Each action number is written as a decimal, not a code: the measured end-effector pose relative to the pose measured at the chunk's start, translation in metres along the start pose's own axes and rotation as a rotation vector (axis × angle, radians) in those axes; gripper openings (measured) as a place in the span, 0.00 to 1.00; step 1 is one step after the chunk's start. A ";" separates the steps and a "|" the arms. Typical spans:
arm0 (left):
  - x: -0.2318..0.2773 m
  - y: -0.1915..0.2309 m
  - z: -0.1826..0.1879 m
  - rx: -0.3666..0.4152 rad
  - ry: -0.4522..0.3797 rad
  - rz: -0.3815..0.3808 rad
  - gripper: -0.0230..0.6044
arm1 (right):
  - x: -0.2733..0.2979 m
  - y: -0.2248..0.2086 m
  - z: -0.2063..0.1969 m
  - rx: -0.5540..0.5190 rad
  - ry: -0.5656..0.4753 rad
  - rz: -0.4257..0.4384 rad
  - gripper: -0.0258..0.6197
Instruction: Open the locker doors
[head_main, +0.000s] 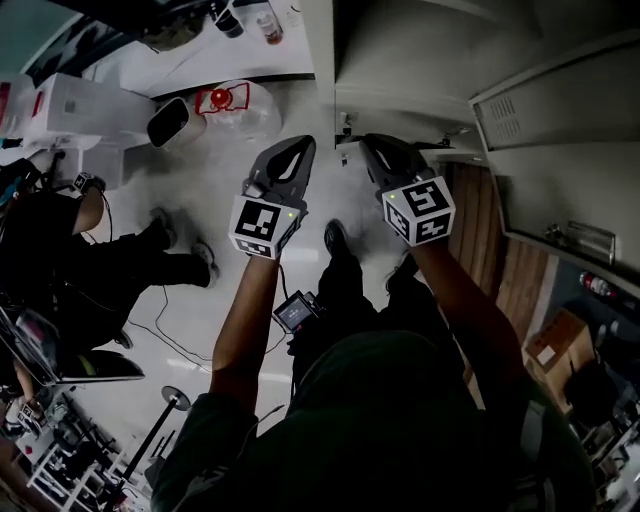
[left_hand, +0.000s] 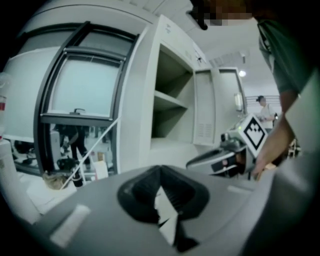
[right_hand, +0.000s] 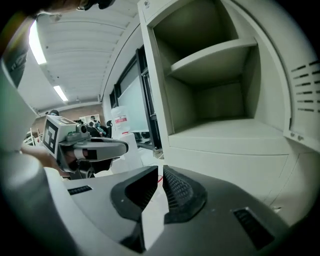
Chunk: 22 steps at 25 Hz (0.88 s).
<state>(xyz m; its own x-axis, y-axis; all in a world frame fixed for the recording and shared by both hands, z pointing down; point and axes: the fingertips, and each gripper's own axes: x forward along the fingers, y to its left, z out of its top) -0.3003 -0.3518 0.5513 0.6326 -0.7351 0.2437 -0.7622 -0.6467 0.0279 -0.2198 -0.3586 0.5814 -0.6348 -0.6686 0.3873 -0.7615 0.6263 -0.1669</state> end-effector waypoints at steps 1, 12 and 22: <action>0.004 0.004 -0.008 -0.008 0.006 0.005 0.02 | 0.008 -0.003 -0.006 -0.001 0.007 -0.004 0.08; 0.048 0.038 -0.078 -0.071 0.044 0.018 0.02 | 0.094 -0.046 -0.096 0.050 0.125 -0.080 0.08; 0.077 0.042 -0.112 -0.053 0.046 -0.027 0.02 | 0.142 -0.064 -0.128 0.012 0.163 -0.153 0.08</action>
<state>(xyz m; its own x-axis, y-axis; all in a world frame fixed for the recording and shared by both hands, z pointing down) -0.2986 -0.4129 0.6799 0.6472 -0.7066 0.2861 -0.7518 -0.6537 0.0860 -0.2449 -0.4421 0.7631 -0.4829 -0.6815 0.5499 -0.8496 0.5168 -0.1057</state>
